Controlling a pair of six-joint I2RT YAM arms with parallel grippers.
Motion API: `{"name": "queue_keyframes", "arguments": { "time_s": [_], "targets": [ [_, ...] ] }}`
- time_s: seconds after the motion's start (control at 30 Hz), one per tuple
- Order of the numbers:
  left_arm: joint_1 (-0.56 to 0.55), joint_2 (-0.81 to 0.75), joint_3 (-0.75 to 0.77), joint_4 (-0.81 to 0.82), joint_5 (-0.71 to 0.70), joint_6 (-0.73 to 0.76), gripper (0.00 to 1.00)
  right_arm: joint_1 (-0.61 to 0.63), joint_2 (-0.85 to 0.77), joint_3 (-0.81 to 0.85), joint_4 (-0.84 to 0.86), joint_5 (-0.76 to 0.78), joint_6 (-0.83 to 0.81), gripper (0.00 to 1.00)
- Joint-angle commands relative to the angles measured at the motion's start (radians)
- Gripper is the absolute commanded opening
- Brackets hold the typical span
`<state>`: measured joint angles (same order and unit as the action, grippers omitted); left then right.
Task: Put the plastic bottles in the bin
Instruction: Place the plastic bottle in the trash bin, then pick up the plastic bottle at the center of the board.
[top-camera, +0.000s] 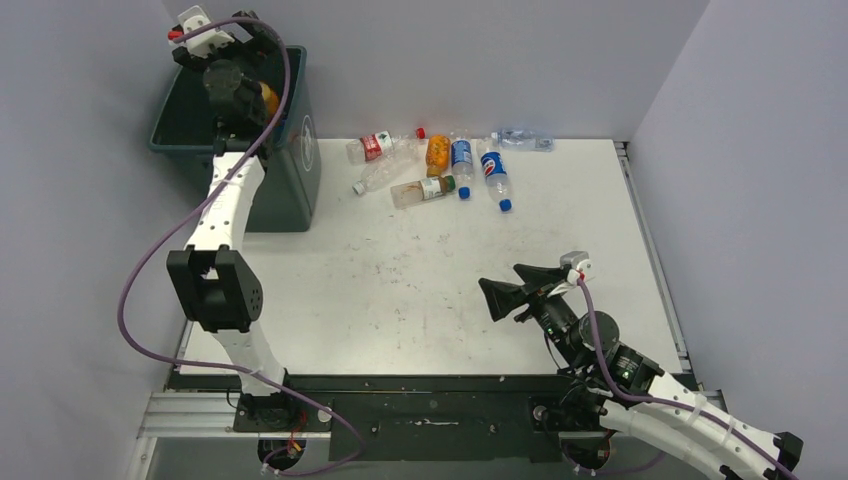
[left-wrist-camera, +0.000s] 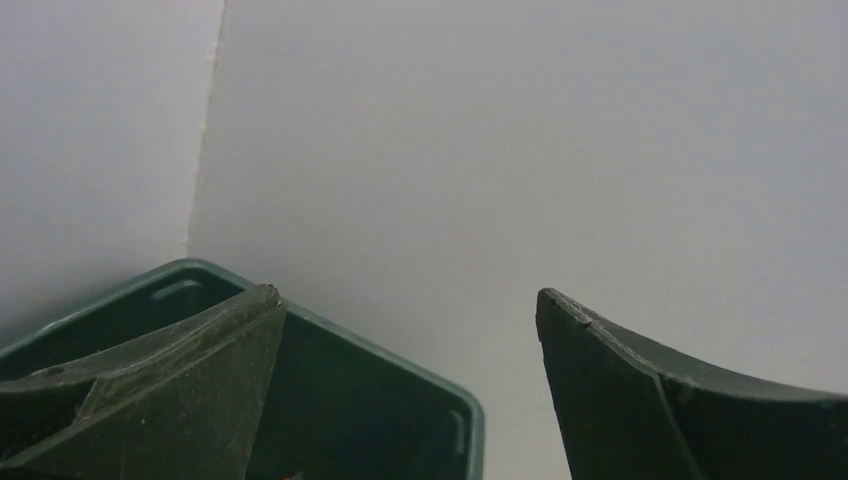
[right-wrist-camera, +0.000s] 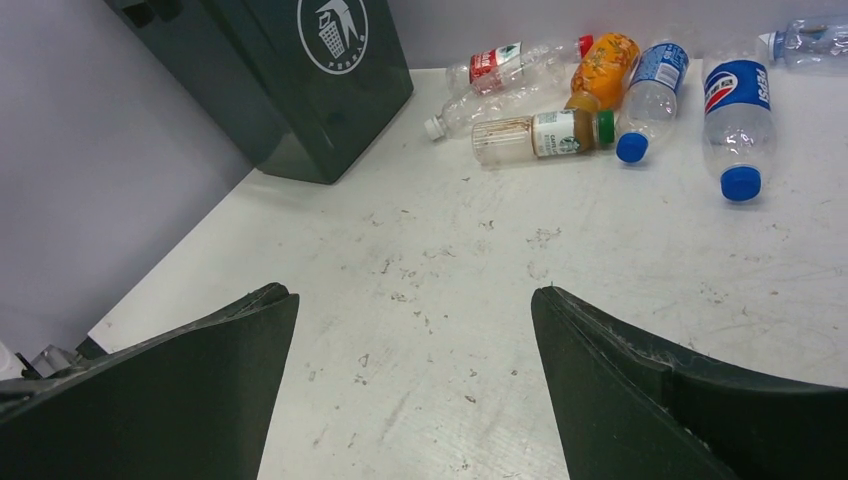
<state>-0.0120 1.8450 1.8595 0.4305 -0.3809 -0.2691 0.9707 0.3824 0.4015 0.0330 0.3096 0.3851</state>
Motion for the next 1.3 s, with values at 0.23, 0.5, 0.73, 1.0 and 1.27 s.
{"name": "queue_keyframes", "arguments": {
  "time_s": [0.23,0.5,0.73,1.0,1.27],
  "targets": [
    [-0.190,-0.340,-0.241,0.144,0.020,0.000,0.96,0.006,0.099,0.035,0.006,0.203,0.146,0.90],
    [-0.383,-0.661,-0.528,-0.210,0.160,-0.133,0.96,-0.054,0.438,0.146,0.156,0.380,0.139,0.90],
    [-0.376,-0.896,-0.799,-0.390,0.366,-0.120,0.96,-0.362,0.723,0.170,0.418,0.191,0.212,0.90],
    [-0.381,-1.185,-1.209,-0.221,0.457,-0.141,0.96,-0.578,1.097,0.338,0.547,0.011,0.163,0.90],
    [-0.416,-1.276,-1.290,-0.248,0.417,-0.136,0.96,-0.656,1.396,0.630,0.443,-0.121,0.077,0.90]
  ]
}}
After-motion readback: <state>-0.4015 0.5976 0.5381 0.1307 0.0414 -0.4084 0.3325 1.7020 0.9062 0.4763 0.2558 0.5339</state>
